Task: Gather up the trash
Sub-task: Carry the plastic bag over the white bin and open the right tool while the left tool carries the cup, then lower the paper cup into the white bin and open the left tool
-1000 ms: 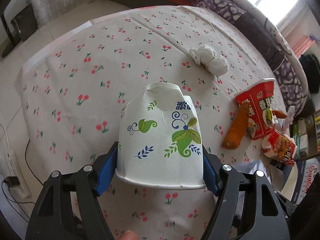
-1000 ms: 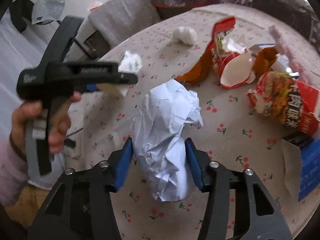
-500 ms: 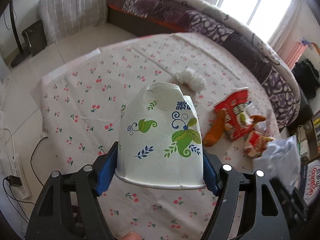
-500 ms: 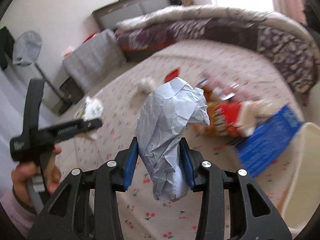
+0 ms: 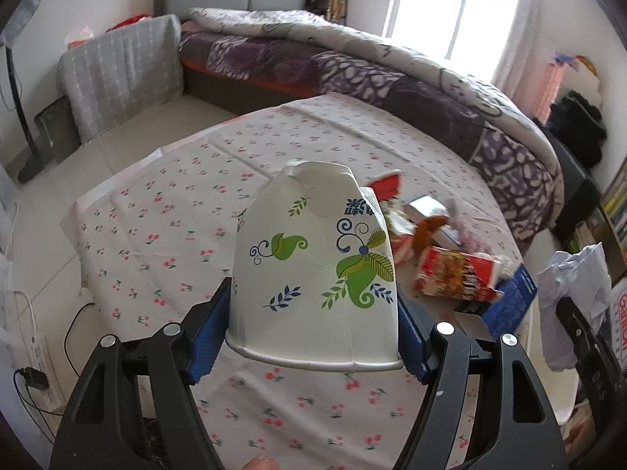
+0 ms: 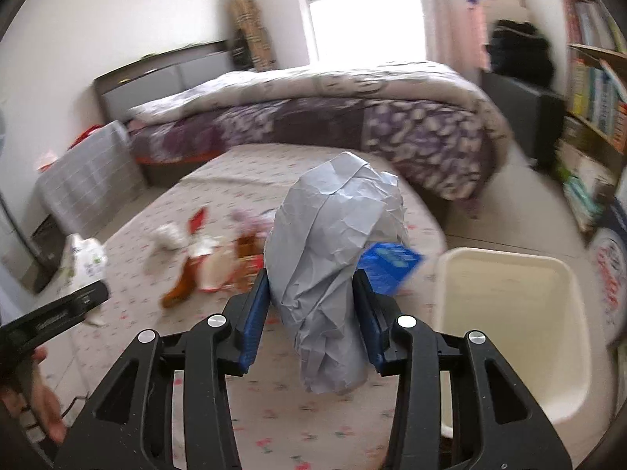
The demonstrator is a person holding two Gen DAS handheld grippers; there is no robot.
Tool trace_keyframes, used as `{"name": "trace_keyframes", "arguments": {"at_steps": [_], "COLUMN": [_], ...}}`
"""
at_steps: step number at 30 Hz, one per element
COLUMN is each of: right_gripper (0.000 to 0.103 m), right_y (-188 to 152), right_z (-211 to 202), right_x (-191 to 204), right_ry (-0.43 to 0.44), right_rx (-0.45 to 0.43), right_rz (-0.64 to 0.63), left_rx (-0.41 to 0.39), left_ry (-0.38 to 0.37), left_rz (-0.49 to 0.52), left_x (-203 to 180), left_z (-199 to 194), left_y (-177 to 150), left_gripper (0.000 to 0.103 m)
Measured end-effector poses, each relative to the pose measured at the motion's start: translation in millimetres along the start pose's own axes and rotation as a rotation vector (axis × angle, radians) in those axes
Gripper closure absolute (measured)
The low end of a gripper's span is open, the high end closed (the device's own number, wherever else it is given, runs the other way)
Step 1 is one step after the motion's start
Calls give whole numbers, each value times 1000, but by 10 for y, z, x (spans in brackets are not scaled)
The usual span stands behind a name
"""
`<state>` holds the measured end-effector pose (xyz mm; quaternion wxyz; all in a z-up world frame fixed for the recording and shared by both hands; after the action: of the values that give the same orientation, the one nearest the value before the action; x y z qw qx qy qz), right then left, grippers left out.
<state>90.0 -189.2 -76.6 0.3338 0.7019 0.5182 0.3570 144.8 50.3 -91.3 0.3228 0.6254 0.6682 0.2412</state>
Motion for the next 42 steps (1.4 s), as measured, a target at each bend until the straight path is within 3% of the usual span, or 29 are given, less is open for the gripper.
{"name": "trace_keyframes", "arguments": {"at_steps": [9, 14, 16, 18, 20, 27, 42], "right_gripper": [61, 59, 52, 25, 14, 8, 7], "right_y": [-213, -366, -392, -392, -388, -398, -674], "right_z": [44, -2, -28, -79, -182, -464, -737], "right_x": [-1092, -1501, -1681, -1853, -1990, -2469, -3143], "right_ry": [-252, -340, -375, -403, -435, -490, -587], "right_rx": [49, 77, 87, 76, 52, 8, 12], "right_rz": [162, 225, 253, 289, 321, 398, 498], "left_rx": [4, 21, 29, 37, 48, 112, 253], "left_ry": [-57, -88, -103, -122, -144, -233, -367], "left_rz": [91, 150, 174, 203, 226, 289, 374], "left_x": [-600, -935, -1087, -1258, -1425, -2098, -3223], "left_z": [-88, -113, -127, -141, -149, -127, -49], "left_y": [-172, -280, -325, -372, -423, -617, -955], "left_gripper": [31, 31, 31, 31, 31, 30, 26]}}
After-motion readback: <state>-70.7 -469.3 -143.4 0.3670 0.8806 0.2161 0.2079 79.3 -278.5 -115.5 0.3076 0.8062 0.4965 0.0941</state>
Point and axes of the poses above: each gripper's, at about its wrist camera, not at the fingertips, and z roughly the way its jaws point, x to its left, y to its top, the point moved 8 cm from there along z, roughly the way its jaws point, and after that the axes turned 6 degrees about -x, right-handed, at the moved point
